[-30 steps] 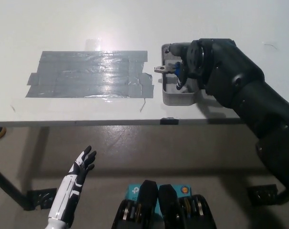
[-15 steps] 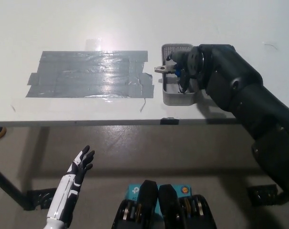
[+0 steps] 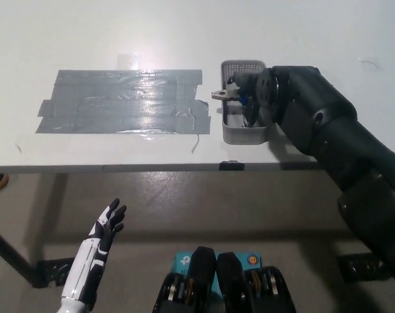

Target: The robot picks the blue plier placed on top of the container and places it on the grey area of the table

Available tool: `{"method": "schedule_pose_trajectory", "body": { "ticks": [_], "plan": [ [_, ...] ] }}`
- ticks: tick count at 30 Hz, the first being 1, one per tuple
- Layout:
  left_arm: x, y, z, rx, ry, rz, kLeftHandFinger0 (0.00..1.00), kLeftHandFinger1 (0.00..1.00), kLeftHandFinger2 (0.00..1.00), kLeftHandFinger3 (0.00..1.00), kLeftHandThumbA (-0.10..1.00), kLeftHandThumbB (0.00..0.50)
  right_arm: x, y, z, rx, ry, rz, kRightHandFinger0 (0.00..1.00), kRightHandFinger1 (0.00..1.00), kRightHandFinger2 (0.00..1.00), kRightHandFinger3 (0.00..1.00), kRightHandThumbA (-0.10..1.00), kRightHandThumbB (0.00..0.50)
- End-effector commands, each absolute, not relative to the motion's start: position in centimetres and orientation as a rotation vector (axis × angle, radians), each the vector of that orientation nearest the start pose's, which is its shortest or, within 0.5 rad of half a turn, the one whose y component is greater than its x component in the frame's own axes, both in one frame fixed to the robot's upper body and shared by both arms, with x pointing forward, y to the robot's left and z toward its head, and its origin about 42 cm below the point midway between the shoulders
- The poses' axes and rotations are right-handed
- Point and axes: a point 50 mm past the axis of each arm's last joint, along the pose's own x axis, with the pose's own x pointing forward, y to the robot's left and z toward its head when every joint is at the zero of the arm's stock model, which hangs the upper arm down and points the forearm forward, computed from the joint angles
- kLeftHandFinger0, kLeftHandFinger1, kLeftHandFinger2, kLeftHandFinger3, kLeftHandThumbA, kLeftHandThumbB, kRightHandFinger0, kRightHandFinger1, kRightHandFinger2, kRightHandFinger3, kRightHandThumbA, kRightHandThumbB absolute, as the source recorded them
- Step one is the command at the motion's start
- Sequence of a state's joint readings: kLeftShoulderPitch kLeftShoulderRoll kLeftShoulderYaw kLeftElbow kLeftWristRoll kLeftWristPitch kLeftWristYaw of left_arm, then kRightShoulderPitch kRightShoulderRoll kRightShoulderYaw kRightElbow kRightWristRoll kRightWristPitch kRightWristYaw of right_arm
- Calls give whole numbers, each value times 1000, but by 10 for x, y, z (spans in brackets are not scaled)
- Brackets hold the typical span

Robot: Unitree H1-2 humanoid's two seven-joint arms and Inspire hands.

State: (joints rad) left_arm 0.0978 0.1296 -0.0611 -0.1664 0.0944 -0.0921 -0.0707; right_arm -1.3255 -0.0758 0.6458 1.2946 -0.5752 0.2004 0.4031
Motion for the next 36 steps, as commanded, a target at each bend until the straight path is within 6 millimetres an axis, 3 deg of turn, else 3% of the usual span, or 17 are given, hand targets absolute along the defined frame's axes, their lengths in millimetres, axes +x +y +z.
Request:
{"method": "schedule_pose_trajectory", "body": {
  "ticks": [1, 2, 3, 5, 8, 10, 12, 13, 14, 17, 20, 22, 24, 29, 31, 34, 36],
  "plan": [
    [247, 236, 130, 239, -200, -134, 1000, 1000, 1000, 1000, 1000, 15, 580, -92, 298, -1418, 240, 496, 958, 1000, 1000, 1000, 413, 232],
    [247, 236, 131, 239, -200, -133, 1000, 1000, 1000, 1000, 1000, 10, 579, -93, 293, -1430, 238, 488, 764, 915, 1000, 1000, 103, 167],
    [248, 236, 131, 240, -200, -135, 1000, 1000, 1000, 1000, 1000, 12, 579, -94, 291, -1436, 229, 478, 700, 847, 934, 1000, -58, 170],
    [248, 235, 131, 243, -200, -137, 1000, 1000, 1000, 1000, 1000, 12, 578, -96, 286, -1426, 170, 457, 329, 469, 586, 1000, -100, 154],
    [249, 236, 131, 253, -213, -139, 1000, 1000, 1000, 1000, 1000, 7, 577, -95, 282, -1408, 120, 447, 144, 275, 400, 1000, -100, 163],
    [249, 237, 130, 252, -215, -139, 1000, 1000, 1000, 1000, 1000, 5, 576, -94, 279, -1409, 106, 442, 151, 291, 419, 948, -100, 164],
    [248, 236, 130, 250, -216, -139, 1000, 1000, 1000, 1000, 1000, 6, 576, -98, 276, -1415, 76, 423, 41, 180, 305, 864, -100, 187],
    [248, 235, 131, 248, -216, -142, 1000, 1000, 1000, 1000, 1000, 6, 576, -99, 274, -1418, 80, 413, 1, 140, 278, 1000, -100, 182],
    [249, 234, 132, 248, -220, -143, 1000, 1000, 1000, 1000, 1000, 8, 576, -101, 273, -1423, 69, 410, 11, 158, 301, 1000, -100, 184],
    [250, 236, 133, 257, -217, -146, 1000, 1000, 1000, 1000, 1000, 26, 577, -109, 271, -1424, 73, 402, 0, 95, 256, 707, -100, 178],
    [252, 237, 134, 260, -215, -151, 1000, 1000, 1000, 1000, 1000, 31, 579, -117, 271, -1426, 80, 392, 47, 164, 307, 784, -100, 178],
    [253, 238, 134, 256, -215, -153, 1000, 1000, 1000, 1000, 1000, 35, 579, -122, 271, -1424, 81, 389, 145, 230, 369, 646, -100, 184],
    [253, 238, 135, 245, -210, -154, 1000, 1000, 1000, 1000, 1000, 43, 580, -127, 270, -1426, 89, 387, 75, 150, 289, 501, -100, 183],
    [254, 238, 135, 241, -212, -155, 1000, 1000, 971, 1000, 1000, 57, 582, -136, 273, -1422, 81, 369, 132, 196, 354, 654, -100, 207],
    [255, 238, 136, 238, -210, -154, 1000, 1000, 966, 1000, 1000, 61, 584, -138, 279, -1432, 60, 357, 217, 295, 418, 613, -100, 222],
    [257, 238, 137, 247, -220, -154, 1000, 1000, 944, 1000, 1000, 61, 588, -138, 298, -1444, 10, 332, 0, 46, 258, 532, -100, 193],
    [258, 237, 138, 252, -223, -156, 1000, 1000, 932, 1000, 1000, 62, 591, -137, 310, -1452, -27, 309, 47, 126, 370, 485, -100, 198]
  ]
}}
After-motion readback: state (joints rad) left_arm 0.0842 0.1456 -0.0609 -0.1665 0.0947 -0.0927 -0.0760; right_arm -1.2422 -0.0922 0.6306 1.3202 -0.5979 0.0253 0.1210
